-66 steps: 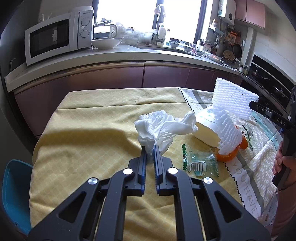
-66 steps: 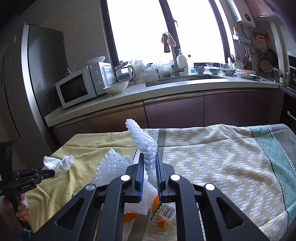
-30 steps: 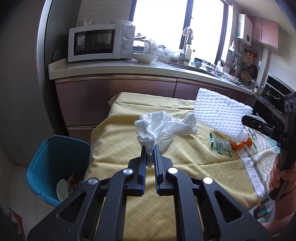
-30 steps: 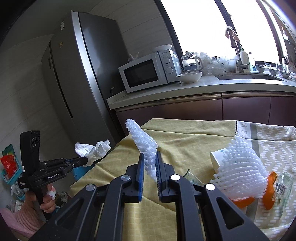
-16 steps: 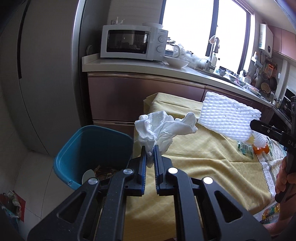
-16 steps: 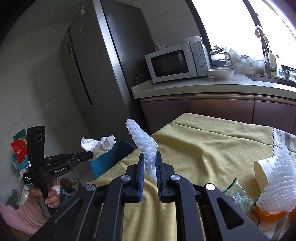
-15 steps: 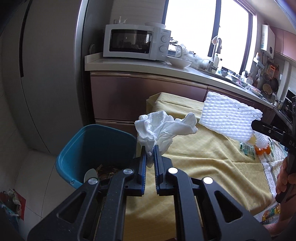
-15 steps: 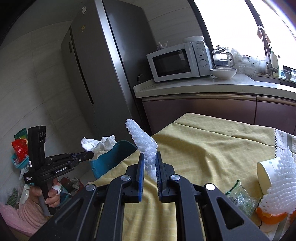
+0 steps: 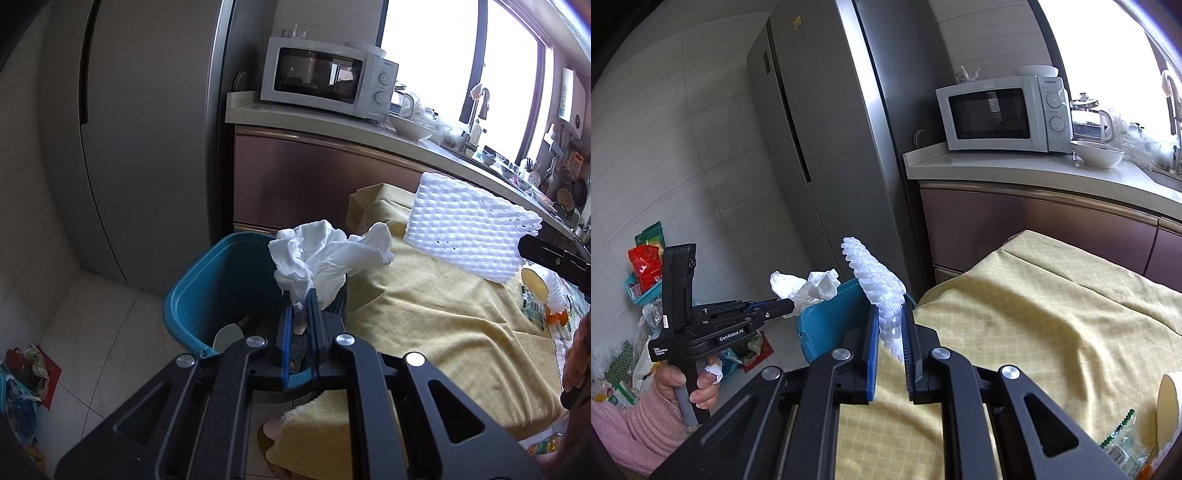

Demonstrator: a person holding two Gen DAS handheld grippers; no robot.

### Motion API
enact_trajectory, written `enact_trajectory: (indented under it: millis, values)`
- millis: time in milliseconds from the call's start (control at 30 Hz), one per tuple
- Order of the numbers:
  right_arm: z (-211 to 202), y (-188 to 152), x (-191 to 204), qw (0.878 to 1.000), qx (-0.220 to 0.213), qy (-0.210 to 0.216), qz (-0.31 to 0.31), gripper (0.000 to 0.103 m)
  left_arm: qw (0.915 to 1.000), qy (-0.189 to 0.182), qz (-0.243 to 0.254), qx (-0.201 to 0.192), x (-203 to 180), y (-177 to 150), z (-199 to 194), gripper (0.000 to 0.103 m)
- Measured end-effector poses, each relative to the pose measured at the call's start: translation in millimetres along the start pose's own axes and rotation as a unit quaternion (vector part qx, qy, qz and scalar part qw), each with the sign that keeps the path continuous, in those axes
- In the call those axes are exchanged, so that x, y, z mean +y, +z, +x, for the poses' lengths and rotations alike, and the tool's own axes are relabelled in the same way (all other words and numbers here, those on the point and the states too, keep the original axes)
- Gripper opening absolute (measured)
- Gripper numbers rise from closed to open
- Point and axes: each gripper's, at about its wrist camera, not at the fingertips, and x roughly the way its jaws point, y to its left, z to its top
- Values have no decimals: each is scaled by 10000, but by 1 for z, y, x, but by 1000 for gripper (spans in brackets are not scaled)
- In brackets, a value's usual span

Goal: Collect trash
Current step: 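Carry the tissue and foam net to the teal bin and open both tools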

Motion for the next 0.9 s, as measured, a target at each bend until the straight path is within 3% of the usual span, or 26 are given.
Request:
enact_trajectory:
  millis: [900]
  values:
    - [100,19,25,9968,741,289,-43,11,9974,291,-128,644,21,-19,63,9]
